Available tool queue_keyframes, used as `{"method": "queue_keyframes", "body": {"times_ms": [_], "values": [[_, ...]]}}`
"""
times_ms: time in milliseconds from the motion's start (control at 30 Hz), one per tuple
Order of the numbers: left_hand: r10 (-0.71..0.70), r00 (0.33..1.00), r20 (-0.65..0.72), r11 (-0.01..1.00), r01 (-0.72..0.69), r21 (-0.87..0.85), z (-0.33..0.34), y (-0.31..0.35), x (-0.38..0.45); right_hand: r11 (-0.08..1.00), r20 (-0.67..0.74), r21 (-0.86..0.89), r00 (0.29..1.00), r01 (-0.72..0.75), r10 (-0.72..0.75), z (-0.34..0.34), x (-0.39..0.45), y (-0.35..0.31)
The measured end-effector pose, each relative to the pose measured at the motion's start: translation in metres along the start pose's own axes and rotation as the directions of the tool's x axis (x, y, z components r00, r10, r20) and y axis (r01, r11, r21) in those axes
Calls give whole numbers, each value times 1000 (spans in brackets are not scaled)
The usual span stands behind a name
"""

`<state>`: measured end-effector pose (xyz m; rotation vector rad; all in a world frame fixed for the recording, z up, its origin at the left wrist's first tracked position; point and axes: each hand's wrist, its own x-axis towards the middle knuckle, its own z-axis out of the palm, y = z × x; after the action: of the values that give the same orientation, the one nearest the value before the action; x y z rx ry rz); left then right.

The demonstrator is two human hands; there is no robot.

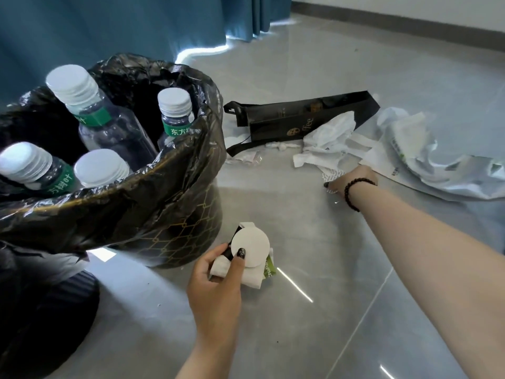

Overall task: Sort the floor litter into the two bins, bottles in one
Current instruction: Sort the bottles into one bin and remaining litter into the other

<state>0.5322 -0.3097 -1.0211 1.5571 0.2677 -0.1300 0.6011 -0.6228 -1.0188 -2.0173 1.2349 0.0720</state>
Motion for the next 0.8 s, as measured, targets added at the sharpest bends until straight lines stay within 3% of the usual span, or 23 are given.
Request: {"method": "queue_keyframes", "body": {"times_ms": [167,400,533,800], "values": [[12,1000,13,1000,-12,20,4,5,9,997,59,-37,996,-61,63,-7,3,-3],[44,999,30,999,-45,30,5,22,-4,924,-89,372,988,-85,126,5,-16,6],[19,1000,10,1000,-19,-3,1,41,-22,812,60,563,988,-152,143,-4,-49,11],[78,997,23,997,-78,0,-26,90,-56,761,225,641,972,-97,-65,-31,-154,-16]]}}
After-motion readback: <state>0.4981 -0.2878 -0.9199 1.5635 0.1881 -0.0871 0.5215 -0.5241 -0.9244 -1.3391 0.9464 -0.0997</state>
